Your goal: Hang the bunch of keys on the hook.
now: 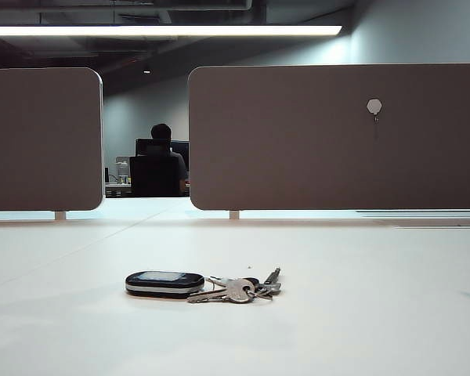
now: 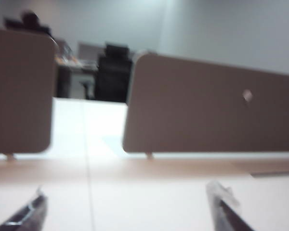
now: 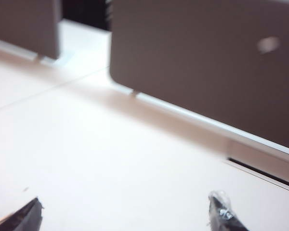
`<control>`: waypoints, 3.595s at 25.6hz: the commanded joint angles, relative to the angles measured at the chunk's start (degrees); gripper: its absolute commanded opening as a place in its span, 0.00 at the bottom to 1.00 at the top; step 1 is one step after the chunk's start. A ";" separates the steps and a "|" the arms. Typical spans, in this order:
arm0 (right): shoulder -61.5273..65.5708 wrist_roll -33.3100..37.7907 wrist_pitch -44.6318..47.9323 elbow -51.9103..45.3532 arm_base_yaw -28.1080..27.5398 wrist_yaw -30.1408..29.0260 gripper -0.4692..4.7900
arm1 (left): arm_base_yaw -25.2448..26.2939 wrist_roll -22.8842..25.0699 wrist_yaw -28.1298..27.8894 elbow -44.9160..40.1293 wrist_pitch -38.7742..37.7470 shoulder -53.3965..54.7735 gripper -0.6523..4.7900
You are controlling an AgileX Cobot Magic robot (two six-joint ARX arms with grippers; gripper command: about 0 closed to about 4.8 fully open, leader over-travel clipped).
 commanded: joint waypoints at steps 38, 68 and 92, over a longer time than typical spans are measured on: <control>65.16 -15.69 29.44 4.00 44.72 20.65 0.93 | -37.83 18.25 -19.56 10.19 -14.78 29.99 1.00; 74.31 -20.76 29.27 4.02 44.59 37.29 0.28 | -37.83 18.25 -21.53 10.19 -15.67 29.99 1.00; 66.16 -20.15 12.48 12.15 44.65 30.40 0.59 | -37.86 18.23 -22.53 10.19 -16.06 28.85 1.00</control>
